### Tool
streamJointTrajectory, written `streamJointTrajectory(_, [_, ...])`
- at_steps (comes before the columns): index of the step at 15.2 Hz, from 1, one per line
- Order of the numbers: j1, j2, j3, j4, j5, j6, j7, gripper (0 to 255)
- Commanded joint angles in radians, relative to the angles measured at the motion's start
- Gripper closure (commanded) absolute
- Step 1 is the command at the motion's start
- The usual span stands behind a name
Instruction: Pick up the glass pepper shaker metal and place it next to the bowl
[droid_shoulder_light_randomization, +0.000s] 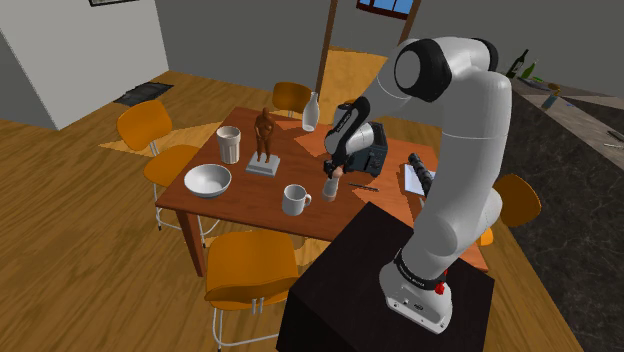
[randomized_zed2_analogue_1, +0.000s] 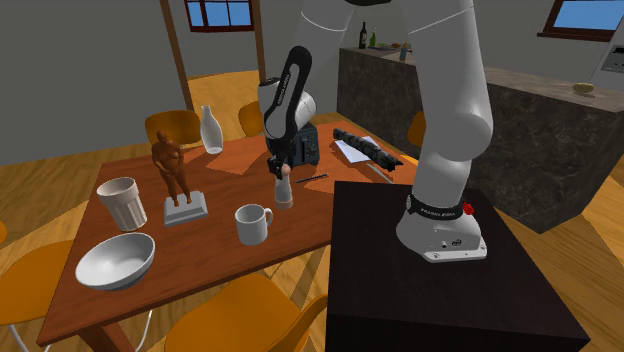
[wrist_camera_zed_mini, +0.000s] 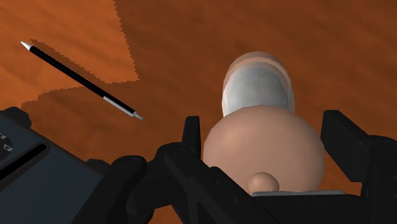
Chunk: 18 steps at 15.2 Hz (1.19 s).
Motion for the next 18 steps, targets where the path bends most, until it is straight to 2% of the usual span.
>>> streamJointTrajectory(1, [0.0,0.0,0.0,0.0,0.0,0.0,0.0,255])
streamJointTrajectory(3, [0.0,0.001,0.0,0.0,0.0,0.0,0.0,255])
streamJointTrajectory(18, [0.022,-0.196,-0.024,-0.014,-0.034,-0.18,0.001,255])
